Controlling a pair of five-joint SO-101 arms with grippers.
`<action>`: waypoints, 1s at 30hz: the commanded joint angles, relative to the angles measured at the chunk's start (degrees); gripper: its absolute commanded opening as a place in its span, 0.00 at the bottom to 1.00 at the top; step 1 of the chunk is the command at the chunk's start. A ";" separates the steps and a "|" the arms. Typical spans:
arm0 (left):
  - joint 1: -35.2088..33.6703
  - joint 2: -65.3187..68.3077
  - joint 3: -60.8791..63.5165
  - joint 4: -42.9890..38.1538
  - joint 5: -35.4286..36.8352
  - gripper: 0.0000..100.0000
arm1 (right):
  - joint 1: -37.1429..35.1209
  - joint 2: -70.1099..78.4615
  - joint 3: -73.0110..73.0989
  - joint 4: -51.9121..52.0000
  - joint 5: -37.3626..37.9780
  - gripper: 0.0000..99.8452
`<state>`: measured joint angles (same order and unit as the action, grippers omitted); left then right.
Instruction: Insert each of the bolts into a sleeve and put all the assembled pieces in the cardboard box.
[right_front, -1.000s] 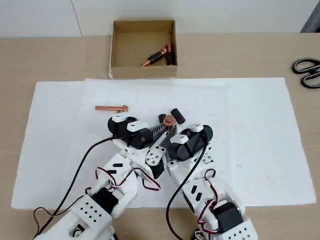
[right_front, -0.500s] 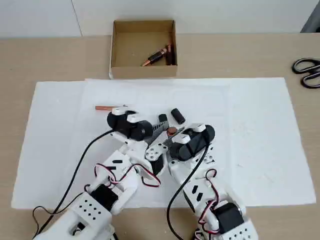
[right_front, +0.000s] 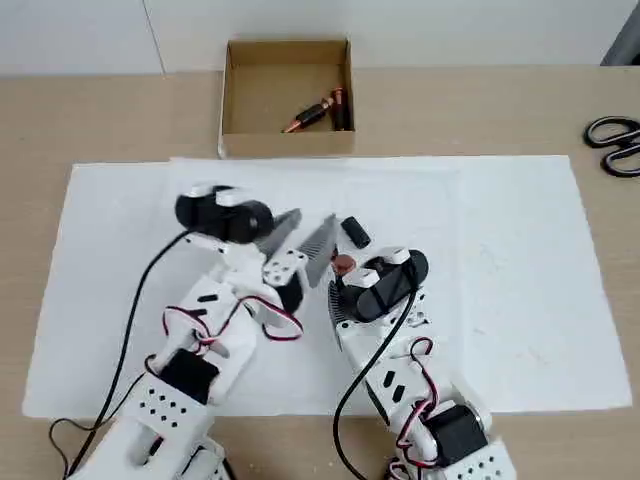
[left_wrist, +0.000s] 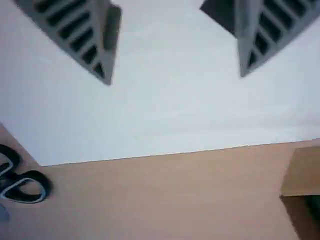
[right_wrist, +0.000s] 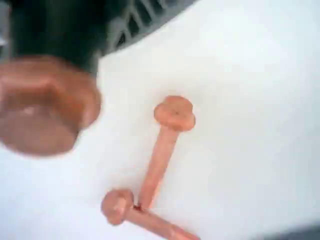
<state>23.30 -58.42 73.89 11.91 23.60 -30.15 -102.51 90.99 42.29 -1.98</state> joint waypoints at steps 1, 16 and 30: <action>-3.87 -0.79 -2.86 1.14 0.09 0.16 | 0.04 -0.31 -0.53 -1.01 -0.53 0.00; -48.88 -30.15 -2.86 39.30 -9.23 0.16 | 4.70 -0.22 -0.44 -0.75 -0.26 0.00; -59.60 -42.64 -3.74 60.31 -27.96 0.16 | 15.16 -0.04 -13.89 7.60 3.34 0.00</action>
<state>-36.04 -102.73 72.31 71.96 -3.56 -15.74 -102.51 85.10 49.76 -0.48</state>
